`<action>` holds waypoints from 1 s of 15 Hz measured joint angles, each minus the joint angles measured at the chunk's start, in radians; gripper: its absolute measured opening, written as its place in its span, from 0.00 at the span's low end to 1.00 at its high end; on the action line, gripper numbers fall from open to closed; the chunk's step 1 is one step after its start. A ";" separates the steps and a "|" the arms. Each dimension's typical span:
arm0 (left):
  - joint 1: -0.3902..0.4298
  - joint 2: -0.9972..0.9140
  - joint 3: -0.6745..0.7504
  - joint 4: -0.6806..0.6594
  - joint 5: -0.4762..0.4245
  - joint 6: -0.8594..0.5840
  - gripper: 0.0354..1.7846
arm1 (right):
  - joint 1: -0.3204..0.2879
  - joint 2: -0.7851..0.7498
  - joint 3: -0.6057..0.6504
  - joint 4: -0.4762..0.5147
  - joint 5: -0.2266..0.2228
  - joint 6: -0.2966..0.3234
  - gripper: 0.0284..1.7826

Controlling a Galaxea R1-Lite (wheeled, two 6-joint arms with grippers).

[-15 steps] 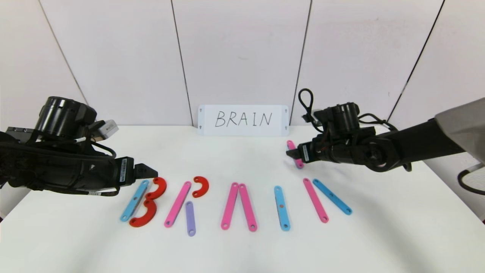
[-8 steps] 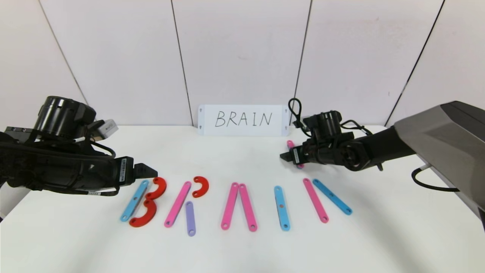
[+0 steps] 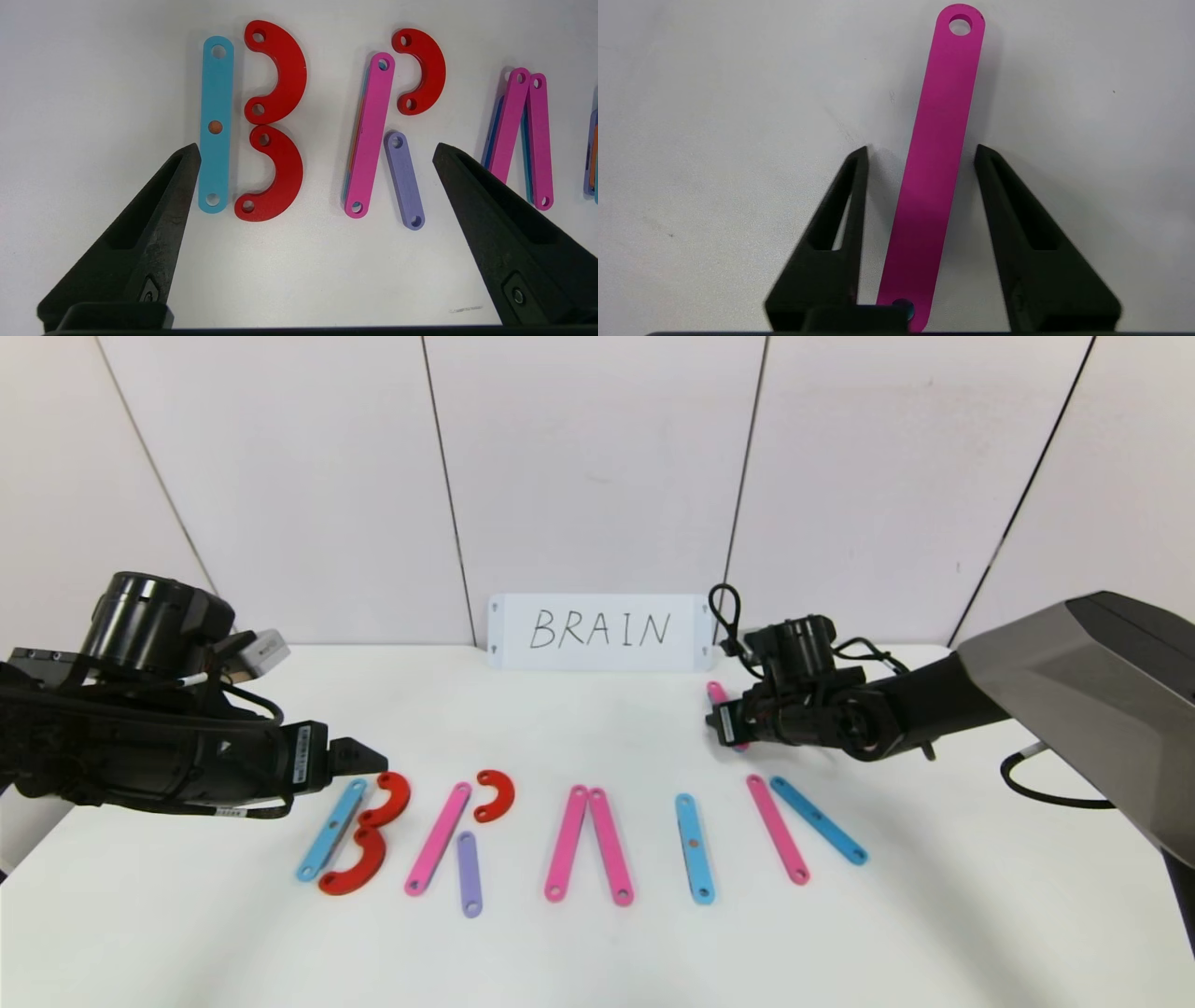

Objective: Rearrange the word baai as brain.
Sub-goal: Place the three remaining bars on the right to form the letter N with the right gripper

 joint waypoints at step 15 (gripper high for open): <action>-0.006 -0.002 0.006 0.000 0.000 0.000 0.97 | -0.057 -0.266 0.278 0.006 -0.071 0.106 0.15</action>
